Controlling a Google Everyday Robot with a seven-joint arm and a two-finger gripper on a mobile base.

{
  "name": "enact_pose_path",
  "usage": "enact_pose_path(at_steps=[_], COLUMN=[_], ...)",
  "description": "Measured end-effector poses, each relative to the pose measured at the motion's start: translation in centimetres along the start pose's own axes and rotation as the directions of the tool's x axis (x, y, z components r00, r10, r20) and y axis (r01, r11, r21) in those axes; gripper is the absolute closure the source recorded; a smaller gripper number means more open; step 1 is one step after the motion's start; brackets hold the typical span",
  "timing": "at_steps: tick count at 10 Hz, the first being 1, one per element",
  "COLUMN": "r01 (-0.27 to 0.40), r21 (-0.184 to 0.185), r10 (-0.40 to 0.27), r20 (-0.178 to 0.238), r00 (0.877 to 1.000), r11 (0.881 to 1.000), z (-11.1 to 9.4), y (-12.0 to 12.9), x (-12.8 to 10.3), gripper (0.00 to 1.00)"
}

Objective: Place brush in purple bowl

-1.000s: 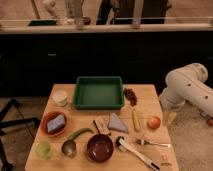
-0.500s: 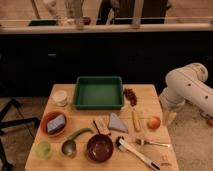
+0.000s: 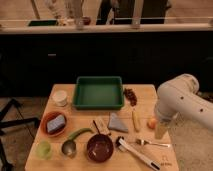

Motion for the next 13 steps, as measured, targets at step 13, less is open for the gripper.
enact_pose_path(at_steps=[13], r01=[0.084], r21=[0.006], r10=[-0.084], r20=[0.185], r00=[0.979], r11=[0.996], z=[4.9], y=[4.6], x=[-1.1], gripper=[0.2])
